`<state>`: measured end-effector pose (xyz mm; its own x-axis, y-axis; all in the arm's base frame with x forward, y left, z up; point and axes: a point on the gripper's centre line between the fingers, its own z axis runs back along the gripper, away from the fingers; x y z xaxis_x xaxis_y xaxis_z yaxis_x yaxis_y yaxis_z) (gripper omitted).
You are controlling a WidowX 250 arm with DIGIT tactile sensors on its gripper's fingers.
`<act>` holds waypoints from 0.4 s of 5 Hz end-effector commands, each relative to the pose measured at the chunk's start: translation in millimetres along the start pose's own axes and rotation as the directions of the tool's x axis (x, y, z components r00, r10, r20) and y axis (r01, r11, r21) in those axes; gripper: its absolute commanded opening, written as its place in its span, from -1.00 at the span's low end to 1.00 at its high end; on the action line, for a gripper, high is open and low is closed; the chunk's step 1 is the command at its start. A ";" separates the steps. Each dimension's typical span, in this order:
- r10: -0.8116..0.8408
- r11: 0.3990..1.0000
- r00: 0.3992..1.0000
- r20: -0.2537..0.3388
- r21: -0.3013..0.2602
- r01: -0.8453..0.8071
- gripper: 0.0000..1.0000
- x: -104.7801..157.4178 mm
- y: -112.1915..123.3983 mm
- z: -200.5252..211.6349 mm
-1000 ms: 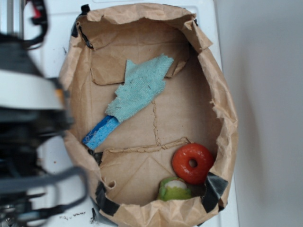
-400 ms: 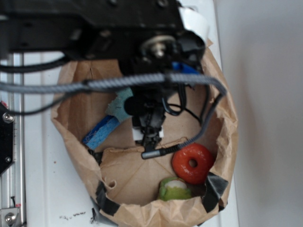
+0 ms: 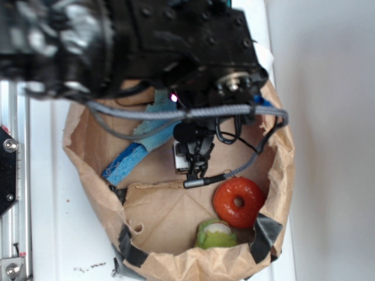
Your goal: Grab the blue cloth.
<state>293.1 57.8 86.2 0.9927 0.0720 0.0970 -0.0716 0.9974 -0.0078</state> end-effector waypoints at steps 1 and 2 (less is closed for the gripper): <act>0.013 0.998 0.998 -0.067 0.060 -0.009 1.00 -7.1 0.8 -20.8; 0.023 0.994 0.998 -0.057 0.111 -0.017 -1.00 -17.0 3.9 -25.4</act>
<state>270.4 58.6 40.1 0.9954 0.0930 -0.0213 -0.0906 0.9915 0.0929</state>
